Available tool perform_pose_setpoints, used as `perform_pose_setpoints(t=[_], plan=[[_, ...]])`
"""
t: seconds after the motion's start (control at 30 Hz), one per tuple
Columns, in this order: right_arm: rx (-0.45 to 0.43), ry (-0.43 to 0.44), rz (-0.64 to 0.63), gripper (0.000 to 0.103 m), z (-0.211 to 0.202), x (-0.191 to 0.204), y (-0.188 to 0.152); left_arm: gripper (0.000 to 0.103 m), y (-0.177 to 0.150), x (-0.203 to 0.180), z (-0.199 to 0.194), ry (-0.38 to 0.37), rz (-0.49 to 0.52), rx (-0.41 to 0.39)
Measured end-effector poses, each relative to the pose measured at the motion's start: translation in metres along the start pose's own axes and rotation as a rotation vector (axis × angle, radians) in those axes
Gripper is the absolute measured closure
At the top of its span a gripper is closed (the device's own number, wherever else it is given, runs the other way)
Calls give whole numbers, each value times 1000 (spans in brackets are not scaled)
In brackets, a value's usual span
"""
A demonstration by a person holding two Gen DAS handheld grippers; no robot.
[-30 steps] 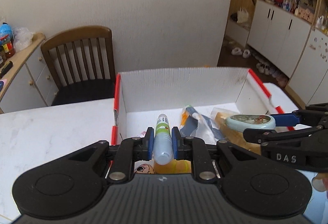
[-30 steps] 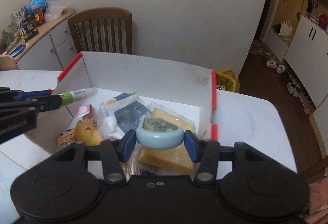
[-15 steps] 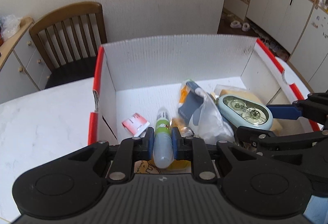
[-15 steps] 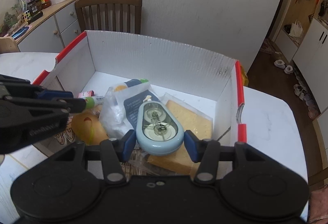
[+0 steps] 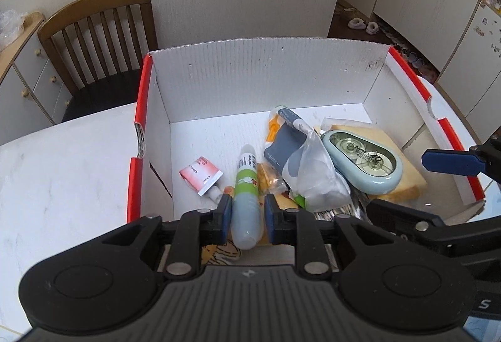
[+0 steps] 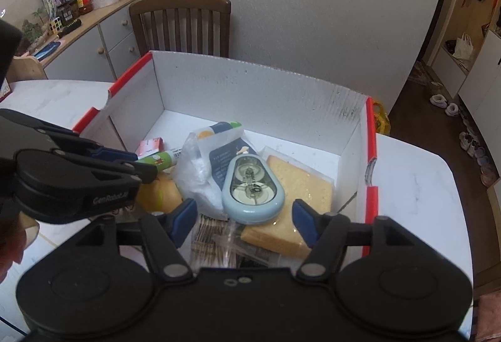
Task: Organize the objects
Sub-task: 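Lower both items into the box and open both grippers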
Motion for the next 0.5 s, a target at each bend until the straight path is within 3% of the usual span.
perform_pose_setpoints(t=[0.2,0.5], plan=[[-26,14,31,29,-15,-6,-4,72,-5,0,-17,-7,-11,-33],[-88,40,81,25,-51,-13,-12,72,-18,1,-63,-64,-50,-114]])
Point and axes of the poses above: each gripper's, at about its wrist camera, not at the fingertips, and z roughly the way its jaws point, x to its left, y to its top, the point moved 5 cm from there along z, roughly the way its jaws point, and after that the axes turned 5 degrees about -y, right-handed, at the moved point
